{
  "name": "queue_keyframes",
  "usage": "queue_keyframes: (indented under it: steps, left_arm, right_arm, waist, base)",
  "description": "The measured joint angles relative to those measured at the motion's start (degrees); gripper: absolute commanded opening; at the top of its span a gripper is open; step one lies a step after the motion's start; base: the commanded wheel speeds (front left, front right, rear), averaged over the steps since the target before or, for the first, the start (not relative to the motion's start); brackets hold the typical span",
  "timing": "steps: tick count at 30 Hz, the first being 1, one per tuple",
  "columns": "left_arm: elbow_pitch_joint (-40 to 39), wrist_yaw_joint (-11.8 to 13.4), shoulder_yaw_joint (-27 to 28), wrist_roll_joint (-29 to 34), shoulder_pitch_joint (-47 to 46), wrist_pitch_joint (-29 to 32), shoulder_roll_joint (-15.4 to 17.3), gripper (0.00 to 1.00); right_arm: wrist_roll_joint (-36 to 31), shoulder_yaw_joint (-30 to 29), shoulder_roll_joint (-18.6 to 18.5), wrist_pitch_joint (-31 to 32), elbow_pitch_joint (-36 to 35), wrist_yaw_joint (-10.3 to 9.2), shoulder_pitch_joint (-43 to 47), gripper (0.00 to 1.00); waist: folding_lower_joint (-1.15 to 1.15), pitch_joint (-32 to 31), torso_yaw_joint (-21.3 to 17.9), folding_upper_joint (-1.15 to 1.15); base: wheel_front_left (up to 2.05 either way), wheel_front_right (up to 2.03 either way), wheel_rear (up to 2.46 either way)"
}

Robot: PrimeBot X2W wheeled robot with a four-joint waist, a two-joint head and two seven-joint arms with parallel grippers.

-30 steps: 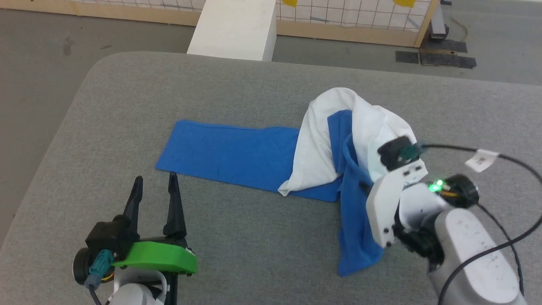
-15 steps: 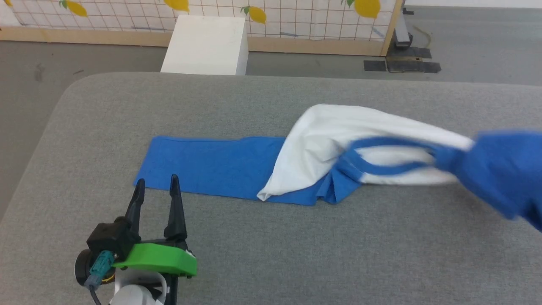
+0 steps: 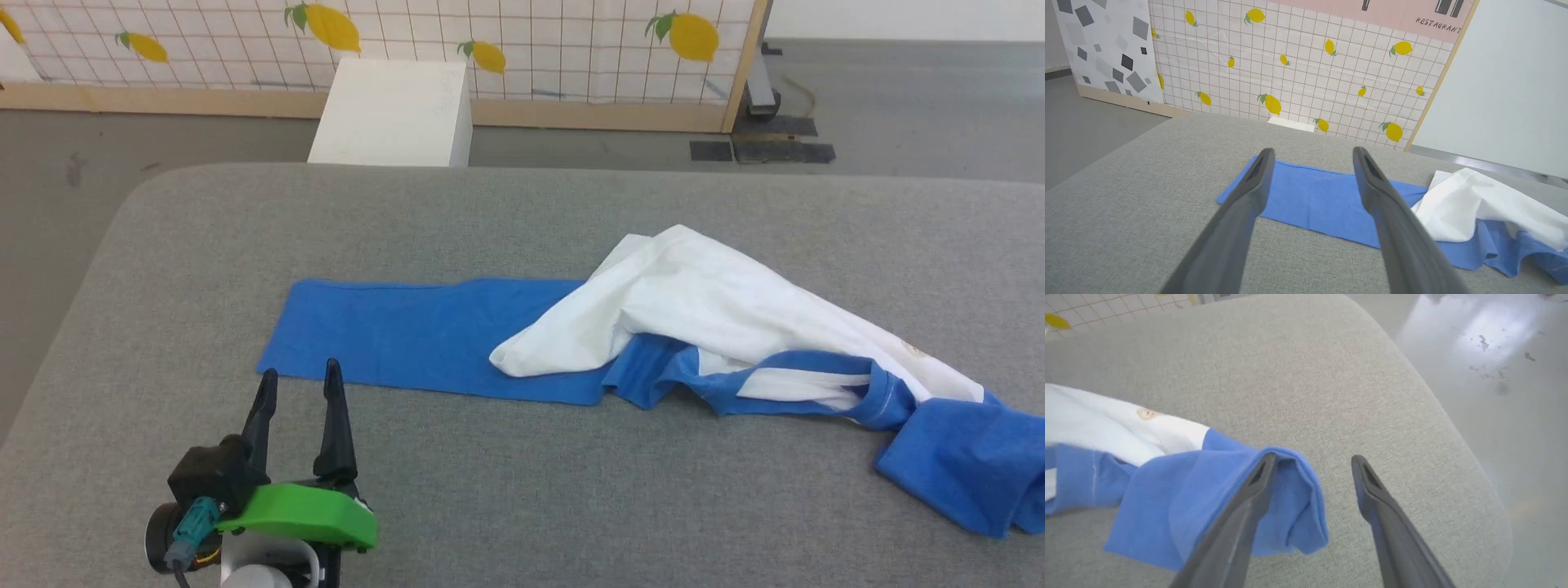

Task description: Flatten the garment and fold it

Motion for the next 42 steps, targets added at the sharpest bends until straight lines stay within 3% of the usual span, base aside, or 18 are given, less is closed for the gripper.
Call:
queue_keyframes:
  steps: [8,13,17,23,26,32,38,39,40,41,42]
  left_arm:
    - [0.82,-0.26,-0.38,-1.0,0.2,0.0,-0.25,1.0]
    - [2.44,-0.78,-3.77,-4.22,-0.95,3.6,-0.54,1.0]
    - [5.78,-2.1,-9.83,-6.98,-8.07,15.33,-0.65,1.0]
    - [13.95,-4.44,-23.48,-8.04,-22.85,38.84,-0.88,1.0]
    - [18.78,-4.6,-29.27,-7.28,-28.74,46.22,-1.04,1.0]
    - [26.72,-3.41,-34.72,-6.21,-35.78,49.29,-1.1,1.0]
    - [32.56,-0.4,-36.6,-6.01,-37.5,46.08,-1.12,1.0]
    - [33.19,-0.37,-36.78,-6.06,-37.88,45.86,-1.12,0.85]
    - [33.54,-0.32,-36.89,-6.47,-38.26,45.34,-1.12,0.22]
    - [33.71,-0.34,-37.02,-7.09,-38.51,44.96,-1.14,0.0]
    - [33.88,-0.45,-37.27,-7.78,-38.61,44.95,-1.11,0.0]
  right_arm:
    - [7.15,-4.91,8.59,-7.56,-18.09,0.0,1.52,1.0]
    - [9.06,-2.52,10.16,-8.64,-23.43,-0.01,6.78,1.0]
    - [12.8,1.79,10.32,-9.1,-22.86,-0.01,7.98,1.0]
    - [15.0,8.13,10.4,-11.13,-19.59,-0.01,7.84,1.0]
    - [15.26,10.5,10.43,-12.09,-18.56,-0.01,7.5,1.0]
    - [15.48,11.36,10.47,-13.38,-16.79,-0.01,6.42,1.0]
    - [15.48,11.11,10.45,-14.56,-15.88,-0.01,6.04,1.0]
    - [15.48,11.11,10.45,-14.61,-15.78,-0.01,5.93,1.0]
    - [15.48,11.09,10.45,-14.69,-15.7,-0.01,5.82,1.0]
    - [15.48,11.03,10.45,-14.82,-15.61,-0.01,5.75,1.0]
    - [15.47,10.88,10.44,-15.0,-15.4,-0.01,5.73,1.0]
  waist:
    - [0.0,-1.85,-0.44,0.0]
    - [0.0,-1.39,-1.0,0.0]
    - [0.0,-0.31,-1.48,0.0]
    - [0.0,1.98,-2.86,0.0]
    - [0.0,3.37,-3.87,0.0]
    - [0.0,6.23,-6.35,0.0]
    - [0.01,9.01,-8.77,0.0]
    - [0.0,9.43,-9.09,0.0]
    - [0.0,9.81,-9.37,0.0]
    - [0.01,10.07,-9.55,0.0]
    - [0.01,10.36,-9.69,0.0]
  base:
    - [0.0,0.0,0.0]
    - [0.0,0.0,0.0]
    - [0.0,0.0,0.0]
    - [0.0,0.0,0.0]
    - [0.0,0.0,0.0]
    - [0.0,0.0,0.0]
    - [0.0,0.0,0.0]
    - [0.0,0.0,0.0]
    - [0.0,0.0,0.0]
    - [0.0,0.0,0.0]
    - [0.0,0.0,0.0]
